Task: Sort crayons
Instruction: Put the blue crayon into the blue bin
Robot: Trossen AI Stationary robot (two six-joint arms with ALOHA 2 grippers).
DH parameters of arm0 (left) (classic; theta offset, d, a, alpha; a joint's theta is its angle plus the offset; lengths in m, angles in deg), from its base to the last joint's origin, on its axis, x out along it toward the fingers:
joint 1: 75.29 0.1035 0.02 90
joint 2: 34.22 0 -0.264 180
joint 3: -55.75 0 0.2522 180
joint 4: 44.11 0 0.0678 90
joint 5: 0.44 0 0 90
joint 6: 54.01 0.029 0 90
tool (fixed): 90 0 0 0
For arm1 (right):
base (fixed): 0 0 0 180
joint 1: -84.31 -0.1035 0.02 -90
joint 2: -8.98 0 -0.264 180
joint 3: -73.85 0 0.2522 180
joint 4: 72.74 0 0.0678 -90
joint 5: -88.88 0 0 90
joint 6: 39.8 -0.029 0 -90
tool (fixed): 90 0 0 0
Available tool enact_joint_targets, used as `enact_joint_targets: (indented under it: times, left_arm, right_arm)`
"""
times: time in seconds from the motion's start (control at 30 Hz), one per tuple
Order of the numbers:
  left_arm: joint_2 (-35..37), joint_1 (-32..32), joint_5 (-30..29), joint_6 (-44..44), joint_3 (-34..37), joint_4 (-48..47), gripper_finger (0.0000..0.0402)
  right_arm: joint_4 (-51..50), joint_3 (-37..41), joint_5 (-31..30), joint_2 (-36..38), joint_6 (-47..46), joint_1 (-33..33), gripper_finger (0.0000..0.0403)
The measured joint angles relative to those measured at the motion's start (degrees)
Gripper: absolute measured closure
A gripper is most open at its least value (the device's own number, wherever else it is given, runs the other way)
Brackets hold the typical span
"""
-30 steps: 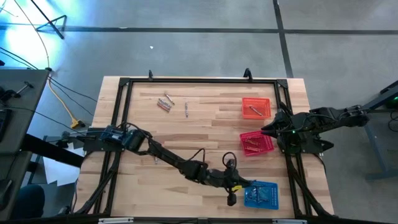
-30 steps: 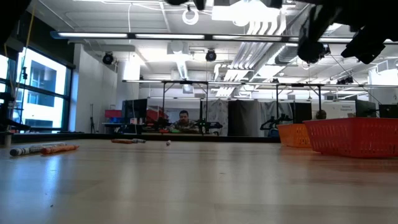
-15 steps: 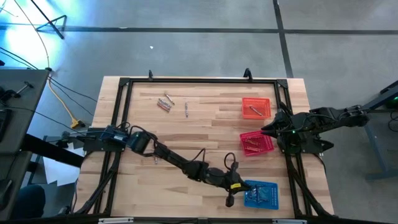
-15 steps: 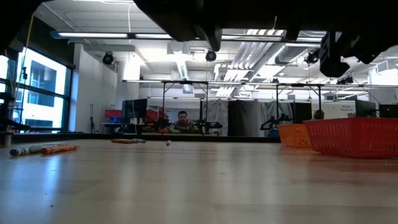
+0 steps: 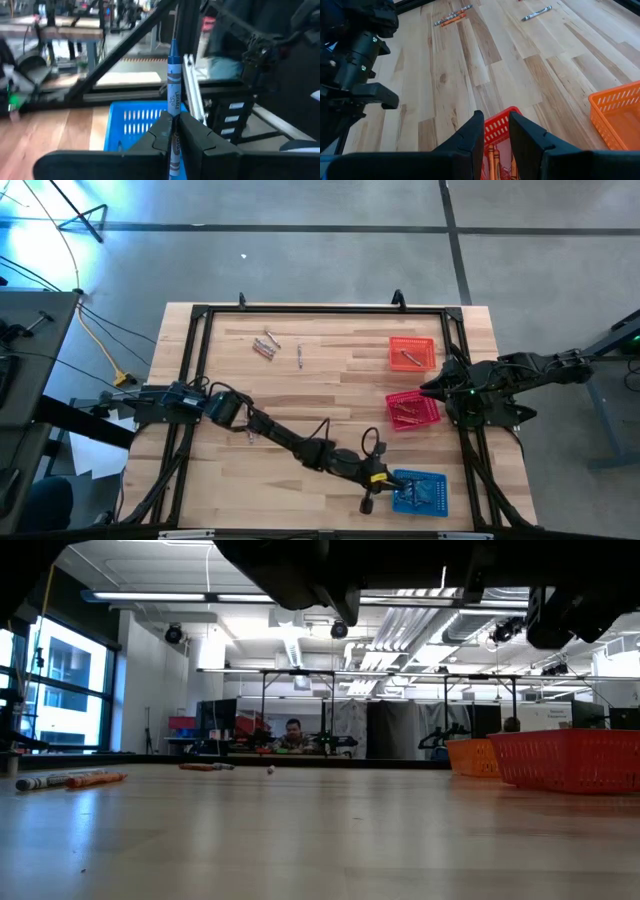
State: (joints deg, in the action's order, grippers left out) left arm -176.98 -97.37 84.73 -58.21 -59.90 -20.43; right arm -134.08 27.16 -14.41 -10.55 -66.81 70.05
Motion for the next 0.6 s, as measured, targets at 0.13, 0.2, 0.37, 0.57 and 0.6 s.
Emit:
enact_joint_targets:
  times: [0.13,0.2,0.37,0.57,0.6]
  left_arm:
    - [0.0,0.4,1.9,2.8,0.0,2.3,0.0385]
    - [0.0,0.7,3.1,3.0,0.0,2.4,0.0385]
    - [0.0,0.9,4.2,5.2,0.0,2.3,0.0385]
    - [-0.4,1.3,5.0,6.9,0.0,2.3,0.0385]
    - [-0.7,1.4,5.6,7.0,0.0,2.8,0.0385]
  right_arm:
    - [0.0,0.0,0.0,0.0,0.0,0.0,0.0318]
    - [0.0,0.0,0.0,0.0,0.0,0.0,0.0318]
    - [0.0,0.0,0.0,0.0,0.0,0.0,0.0318]
    - [0.0,0.0,0.0,0.0,0.0,0.0,0.0318]
    - [0.0,0.0,0.0,0.0,0.0,0.0,0.0318]
